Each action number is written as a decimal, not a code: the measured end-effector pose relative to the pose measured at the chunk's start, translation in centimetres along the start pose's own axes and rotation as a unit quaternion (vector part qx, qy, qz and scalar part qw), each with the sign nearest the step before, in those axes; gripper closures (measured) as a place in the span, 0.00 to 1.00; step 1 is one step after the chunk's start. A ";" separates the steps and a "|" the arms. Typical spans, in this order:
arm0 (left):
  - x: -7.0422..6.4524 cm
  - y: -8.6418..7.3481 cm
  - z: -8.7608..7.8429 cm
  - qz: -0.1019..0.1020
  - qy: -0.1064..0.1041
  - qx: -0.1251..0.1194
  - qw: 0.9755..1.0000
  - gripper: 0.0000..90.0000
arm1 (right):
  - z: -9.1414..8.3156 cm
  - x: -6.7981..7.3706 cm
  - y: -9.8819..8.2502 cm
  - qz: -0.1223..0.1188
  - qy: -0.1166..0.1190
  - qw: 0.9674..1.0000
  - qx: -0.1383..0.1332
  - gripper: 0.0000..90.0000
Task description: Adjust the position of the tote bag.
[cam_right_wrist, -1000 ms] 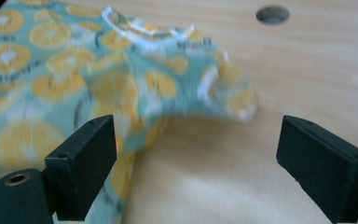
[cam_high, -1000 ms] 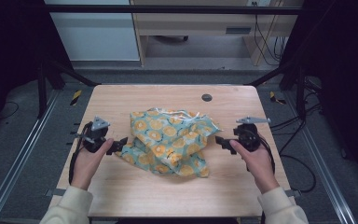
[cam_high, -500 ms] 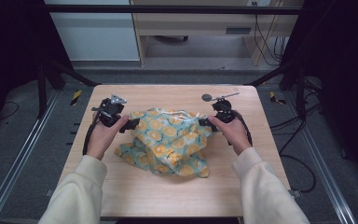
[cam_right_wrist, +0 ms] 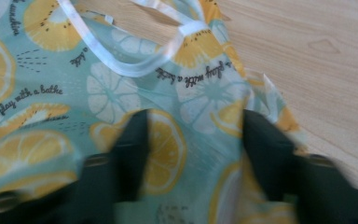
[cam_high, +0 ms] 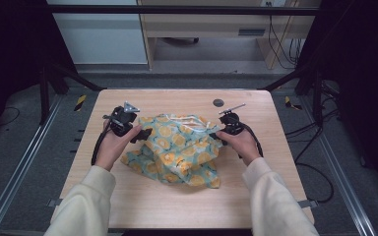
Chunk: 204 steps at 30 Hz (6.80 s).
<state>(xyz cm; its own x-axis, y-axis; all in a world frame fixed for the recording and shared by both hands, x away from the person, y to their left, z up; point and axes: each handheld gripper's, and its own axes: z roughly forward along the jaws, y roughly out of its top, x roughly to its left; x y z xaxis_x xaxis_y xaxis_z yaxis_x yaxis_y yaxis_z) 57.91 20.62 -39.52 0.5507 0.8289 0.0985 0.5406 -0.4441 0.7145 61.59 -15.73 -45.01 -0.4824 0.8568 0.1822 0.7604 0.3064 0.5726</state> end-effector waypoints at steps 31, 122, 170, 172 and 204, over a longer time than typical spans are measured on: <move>-0.2 1.7 4.5 0.015 -0.047 0.096 0.994 0.50 | -3.7 0.5 0.1 -0.067 0.023 0.993 -0.095 1.00; -4.4 -9.3 -10.0 0.047 -0.042 -0.147 0.987 1.00 | -15.5 6.9 -9.5 -0.180 0.059 0.953 -0.237 1.00; -5.5 -13.7 -8.3 0.049 -0.106 -0.096 0.989 1.00 | -13.8 6.8 -13.6 -0.168 0.114 0.954 -0.222 1.00; -5.5 -13.9 -8.1 0.051 -0.111 -0.088 0.989 1.00 | -13.5 6.7 -14.0 -0.166 0.119 0.954 -0.218 1.00; -6.7 -14.3 -4.3 0.089 -0.096 -0.003 0.991 1.00 | -8.4 5.1 -16.3 -0.157 0.120 0.970 -0.141 1.00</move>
<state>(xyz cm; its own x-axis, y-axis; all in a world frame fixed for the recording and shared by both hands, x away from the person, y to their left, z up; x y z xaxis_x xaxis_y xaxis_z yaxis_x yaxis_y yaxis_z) 43.73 22.89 -47.47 0.7479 0.6577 0.0895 0.4210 -0.5743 0.7021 43.13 -19.85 -46.69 -0.7844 0.6074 0.1256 0.4270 0.3820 0.8196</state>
